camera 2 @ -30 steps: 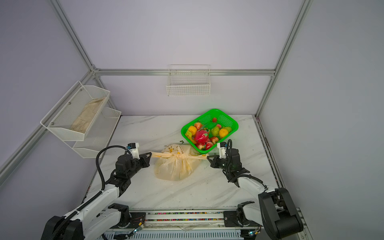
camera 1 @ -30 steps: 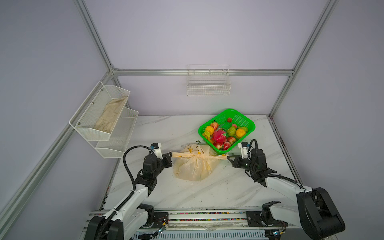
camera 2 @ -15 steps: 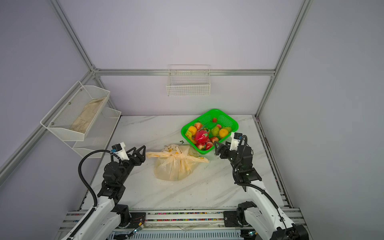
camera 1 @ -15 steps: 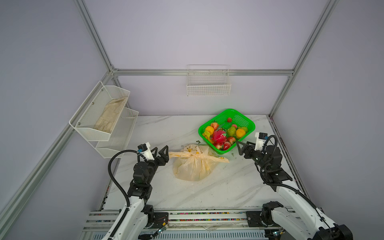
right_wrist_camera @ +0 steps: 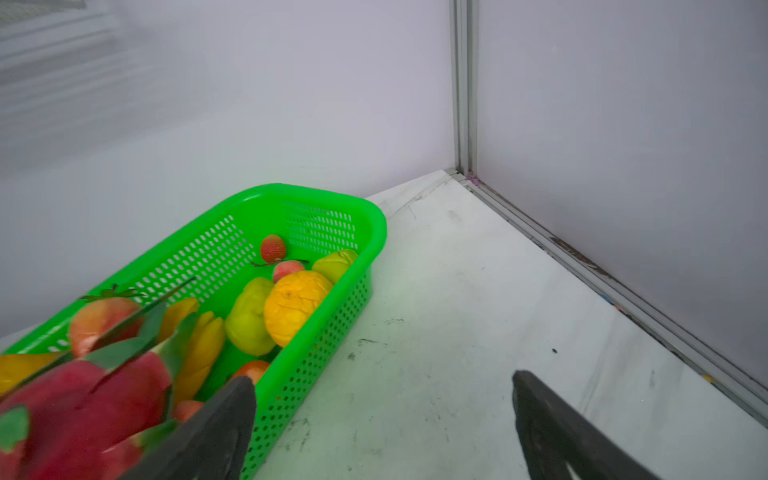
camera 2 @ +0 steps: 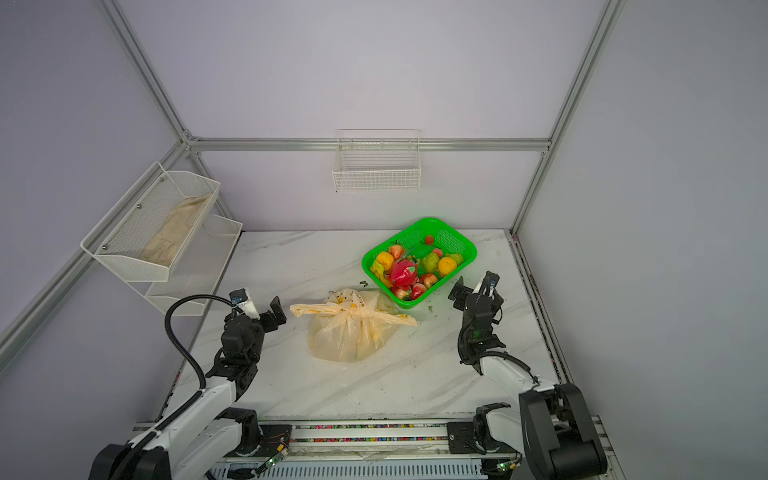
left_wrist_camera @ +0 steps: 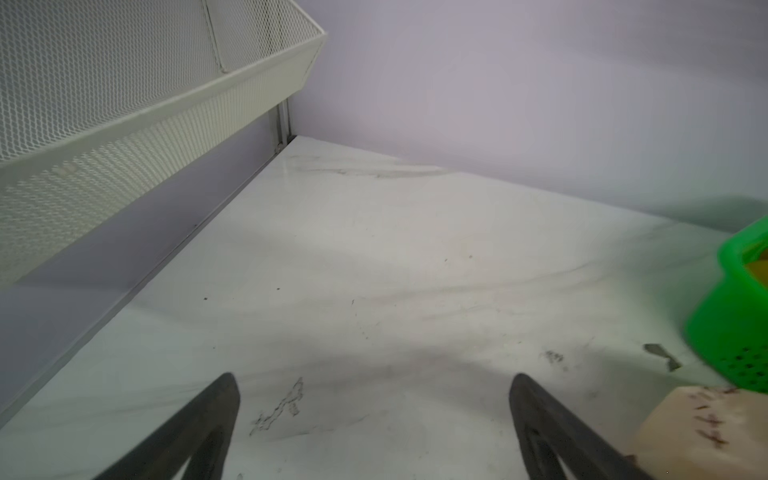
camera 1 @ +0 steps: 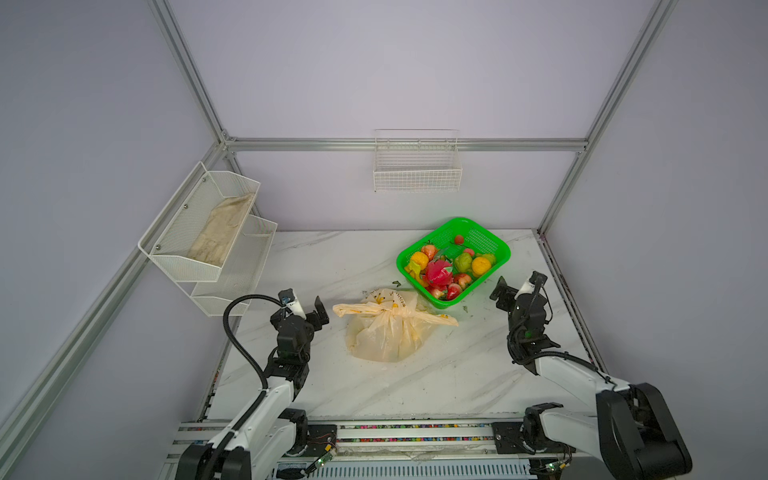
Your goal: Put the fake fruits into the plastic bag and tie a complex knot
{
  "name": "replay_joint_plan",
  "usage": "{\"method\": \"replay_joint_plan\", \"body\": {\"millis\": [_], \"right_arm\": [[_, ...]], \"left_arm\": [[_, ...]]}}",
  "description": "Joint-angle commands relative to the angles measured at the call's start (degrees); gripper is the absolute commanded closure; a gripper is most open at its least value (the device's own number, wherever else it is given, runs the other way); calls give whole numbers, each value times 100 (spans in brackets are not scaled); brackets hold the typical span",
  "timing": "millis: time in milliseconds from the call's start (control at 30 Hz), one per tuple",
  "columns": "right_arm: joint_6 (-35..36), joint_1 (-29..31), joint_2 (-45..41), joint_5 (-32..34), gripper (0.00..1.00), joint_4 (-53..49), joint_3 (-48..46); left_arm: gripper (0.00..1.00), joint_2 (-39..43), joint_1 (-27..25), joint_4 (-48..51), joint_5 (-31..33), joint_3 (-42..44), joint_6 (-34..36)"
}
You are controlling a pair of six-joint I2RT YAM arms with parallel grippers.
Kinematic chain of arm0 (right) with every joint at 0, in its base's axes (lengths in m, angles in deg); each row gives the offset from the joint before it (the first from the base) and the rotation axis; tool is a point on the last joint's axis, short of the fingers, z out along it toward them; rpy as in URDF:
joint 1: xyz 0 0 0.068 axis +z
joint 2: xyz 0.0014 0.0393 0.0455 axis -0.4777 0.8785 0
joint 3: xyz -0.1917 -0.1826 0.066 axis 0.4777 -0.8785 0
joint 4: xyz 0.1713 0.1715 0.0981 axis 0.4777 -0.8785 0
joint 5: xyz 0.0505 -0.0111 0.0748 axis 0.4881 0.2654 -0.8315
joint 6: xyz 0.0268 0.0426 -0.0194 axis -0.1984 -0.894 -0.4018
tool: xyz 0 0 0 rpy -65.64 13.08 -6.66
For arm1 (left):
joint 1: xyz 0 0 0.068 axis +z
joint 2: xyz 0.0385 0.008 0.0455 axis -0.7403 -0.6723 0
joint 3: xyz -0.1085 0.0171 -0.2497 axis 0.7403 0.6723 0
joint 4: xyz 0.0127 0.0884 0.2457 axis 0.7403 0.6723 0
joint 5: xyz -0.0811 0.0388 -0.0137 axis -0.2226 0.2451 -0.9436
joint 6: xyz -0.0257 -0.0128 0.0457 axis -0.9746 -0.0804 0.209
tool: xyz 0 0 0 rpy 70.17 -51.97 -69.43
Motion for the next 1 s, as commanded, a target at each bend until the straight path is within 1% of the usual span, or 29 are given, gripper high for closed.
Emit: {"method": "replay_joint_plan", "body": {"millis": [0, 33, 67, 133, 167, 267, 333, 433, 467, 533, 567, 600, 667, 733, 967], "right_arm": [[726, 4, 751, 583, 3, 1901, -179], [867, -8, 1084, 638, 3, 2208, -157], [971, -8, 1241, 652, 3, 2280, -65], [957, -31, 1445, 301, 3, 2260, 89], [1056, -47, 1622, 184, 3, 2417, 162], [1159, -100, 1945, -154, 3, 2523, 372], [1202, -149, 2092, -345, 3, 2712, 423], [1267, -272, 2489, -566, 3, 3277, 359], [1271, -310, 2702, -648, 3, 3582, 293], [1372, -382, 3185, -703, 3, 4304, 250], [1306, -389, 3083, -736, 3, 3997, 326], [1082, -386, 2985, -724, 3, 3410, 481], [1290, -397, 3086, -649, 3, 3742, 443], [1271, -397, 3058, -639, 3, 3602, 471], [1278, -399, 3063, -641, 3, 3638, 469]], "left_arm": [[0, -686, 172, -904, 339, -409, 729], [0, -961, 234, -1077, 194, -426, 729], [0, -1223, 292, -1303, -19, -422, 766], [0, -1689, 370, -1908, -361, -333, 817], [0, -1926, 423, -2249, -460, -295, 853], [0, -2214, 499, -2337, -577, -514, 870], [1, -2590, 580, -2730, -735, -529, 868], [0, -3296, 719, -3209, -1071, -540, 816], [0, -3469, 712, -3672, -1085, -476, 963], [0, -3232, 707, -2838, -1070, -683, 823], [0, -3181, 706, -2547, -1090, -781, 822], [0, -3204, 711, -2592, -1104, -791, 849], [0, -3295, 707, -2943, -1238, -686, 1029], [0, -3370, 709, -3206, -1264, -617, 1055], [0, -3347, 713, -3103, -1267, -648, 1051]]}}
